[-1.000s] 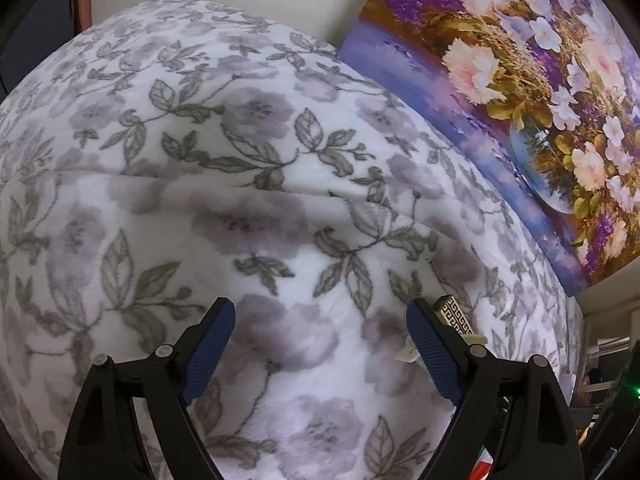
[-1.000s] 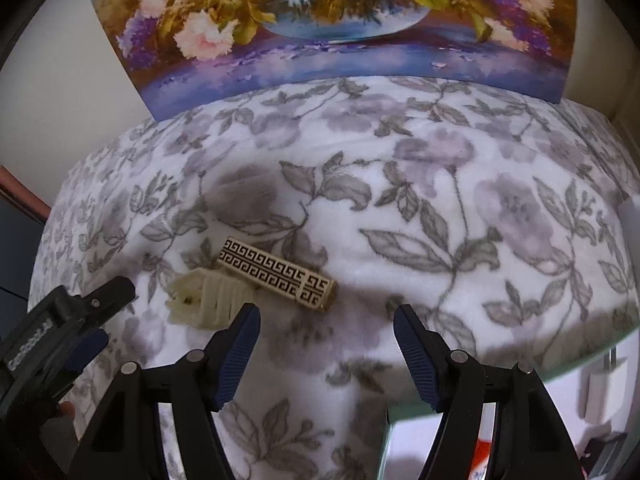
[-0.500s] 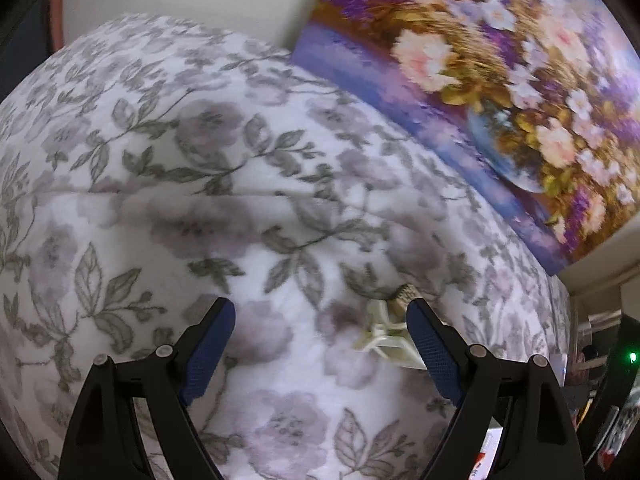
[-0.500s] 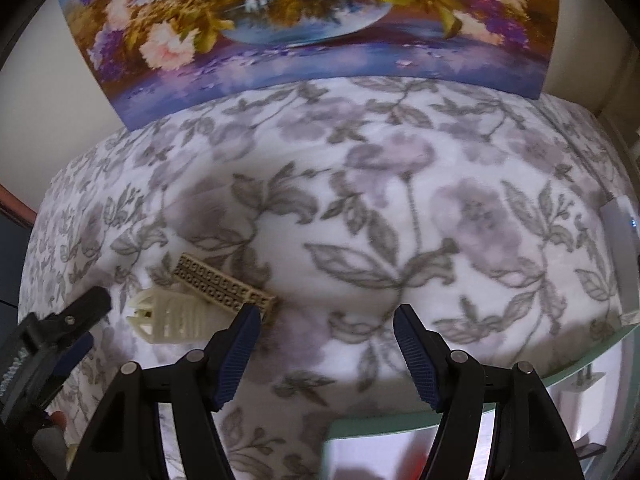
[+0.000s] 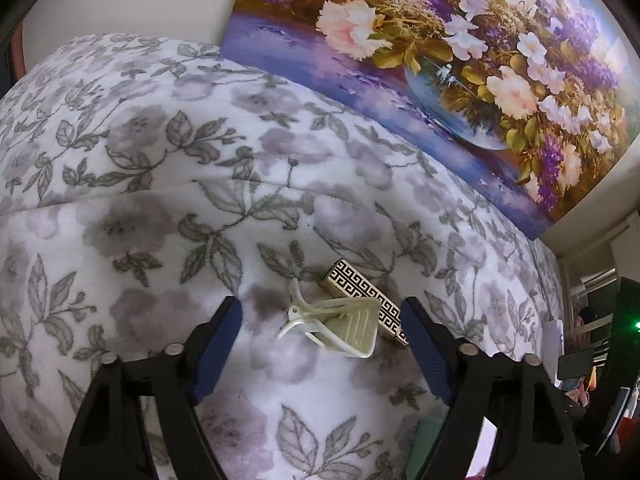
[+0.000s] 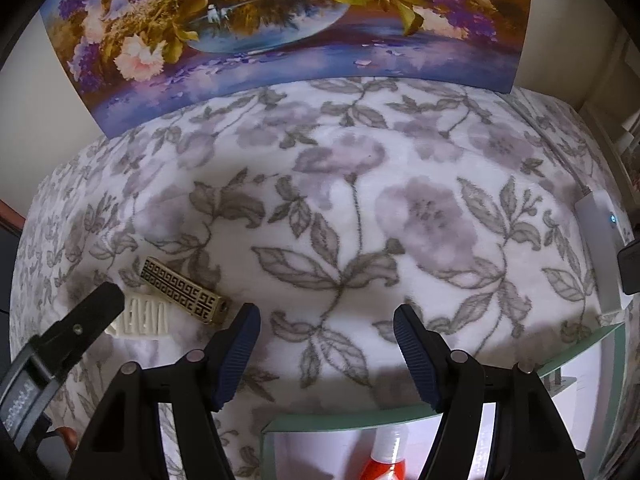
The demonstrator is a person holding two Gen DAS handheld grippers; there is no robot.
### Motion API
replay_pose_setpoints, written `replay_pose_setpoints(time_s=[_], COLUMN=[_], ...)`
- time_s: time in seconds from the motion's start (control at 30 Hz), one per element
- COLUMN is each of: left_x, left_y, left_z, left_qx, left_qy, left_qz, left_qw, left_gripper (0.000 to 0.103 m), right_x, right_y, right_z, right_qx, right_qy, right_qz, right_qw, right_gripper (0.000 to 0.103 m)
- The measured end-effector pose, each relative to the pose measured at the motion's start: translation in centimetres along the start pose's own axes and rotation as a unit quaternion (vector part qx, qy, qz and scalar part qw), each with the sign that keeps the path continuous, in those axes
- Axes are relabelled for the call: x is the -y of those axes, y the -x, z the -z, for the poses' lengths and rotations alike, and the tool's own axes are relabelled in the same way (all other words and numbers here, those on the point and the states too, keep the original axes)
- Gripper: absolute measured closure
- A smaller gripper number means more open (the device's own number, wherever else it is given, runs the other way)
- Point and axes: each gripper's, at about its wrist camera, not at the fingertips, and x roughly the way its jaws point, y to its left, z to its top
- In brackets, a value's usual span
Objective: Organize rigid objects
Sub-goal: 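Grasp the white plastic clip with the left gripper while the right gripper grasps the gold-patterned bar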
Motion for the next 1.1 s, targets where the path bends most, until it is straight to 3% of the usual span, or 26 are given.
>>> replay_pose_setpoints(time_s=[0.17, 0.33, 0.37, 0.67, 0.83, 1.1], left_x=[-0.2, -0.3, -0.3, -2.0, -4.3, -7.3], left_y=[-0.8, -0.8, -0.8, 0.1, 1.8, 3.5], left_z=[0.1, 0.2, 0.2, -0.4, -1.5, -2.4], left_qx=[-0.01, -0.007, -0.006, 0.003, 0.029, 0.056], left_qy=[0.004, 0.003, 0.003, 0.027, 0.052, 0.083], left_qz=[0.014, 0.017, 0.018, 0.012, -0.018, -0.045], left_qw=[0.9998, 0.9998, 0.9998, 0.9996, 0.9981, 0.9939], left_gripper=[0.047, 0.049, 0.055, 0.055, 0.055, 0.055], right_x=[0.0, -0.4, -0.5, -2.8, -4.8, -6.8], right_y=[-0.2, -0.5, -0.6, -0.5, -0.8, -1.9], right_z=[0.0, 0.0, -0.1, -0.5, -0.5, -0.7], right_qx=[-0.003, -0.006, -0.007, -0.009, -0.01, -0.02], right_qy=[0.0, 0.005, 0.005, 0.018, 0.027, -0.041], right_qz=[0.001, 0.004, 0.003, -0.016, -0.025, -0.068], right_qw=[1.0, 1.0, 1.0, 1.0, 0.999, 0.997], right_gripper=[0.03, 0.03, 0.03, 0.03, 0.03, 0.03])
